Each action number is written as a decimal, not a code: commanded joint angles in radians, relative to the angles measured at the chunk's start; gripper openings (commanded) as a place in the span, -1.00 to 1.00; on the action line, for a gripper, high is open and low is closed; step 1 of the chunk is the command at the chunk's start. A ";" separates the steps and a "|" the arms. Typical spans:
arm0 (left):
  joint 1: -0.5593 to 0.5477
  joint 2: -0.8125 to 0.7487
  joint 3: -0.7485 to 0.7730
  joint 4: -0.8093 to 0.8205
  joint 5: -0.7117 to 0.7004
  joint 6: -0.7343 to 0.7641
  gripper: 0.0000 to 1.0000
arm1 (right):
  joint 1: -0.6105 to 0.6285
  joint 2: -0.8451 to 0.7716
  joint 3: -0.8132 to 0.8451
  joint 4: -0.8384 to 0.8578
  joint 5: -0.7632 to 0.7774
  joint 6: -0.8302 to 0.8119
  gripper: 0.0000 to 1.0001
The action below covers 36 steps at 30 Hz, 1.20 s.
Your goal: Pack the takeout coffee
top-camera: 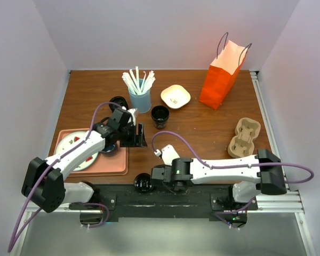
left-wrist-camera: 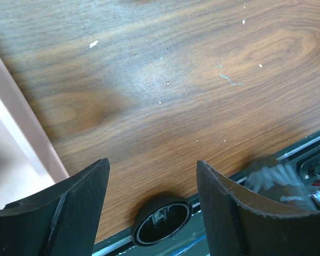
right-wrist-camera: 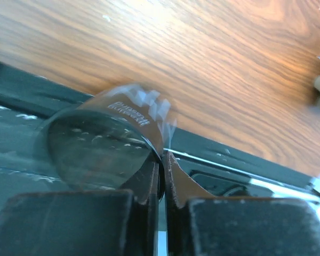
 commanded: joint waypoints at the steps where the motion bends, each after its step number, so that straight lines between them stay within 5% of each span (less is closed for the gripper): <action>1: 0.012 -0.042 0.046 -0.018 -0.035 0.052 0.41 | -0.018 -0.079 0.063 0.030 0.054 0.012 -1.00; 11: -0.045 -0.100 0.088 -0.161 -0.084 0.224 0.36 | -0.476 -0.261 -0.084 0.475 -0.170 -0.196 -1.00; 24: -0.467 -0.031 0.066 -0.149 -0.143 -0.009 0.12 | -0.685 -0.135 -0.156 0.644 -0.290 -0.132 -0.92; 32: -0.576 0.047 0.049 -0.152 -0.153 -0.095 0.00 | -0.701 -0.121 -0.153 0.659 -0.301 -0.101 -0.60; 36: -0.581 0.093 0.026 -0.158 -0.170 -0.135 0.01 | -0.704 -0.138 -0.122 0.630 -0.288 -0.100 -0.18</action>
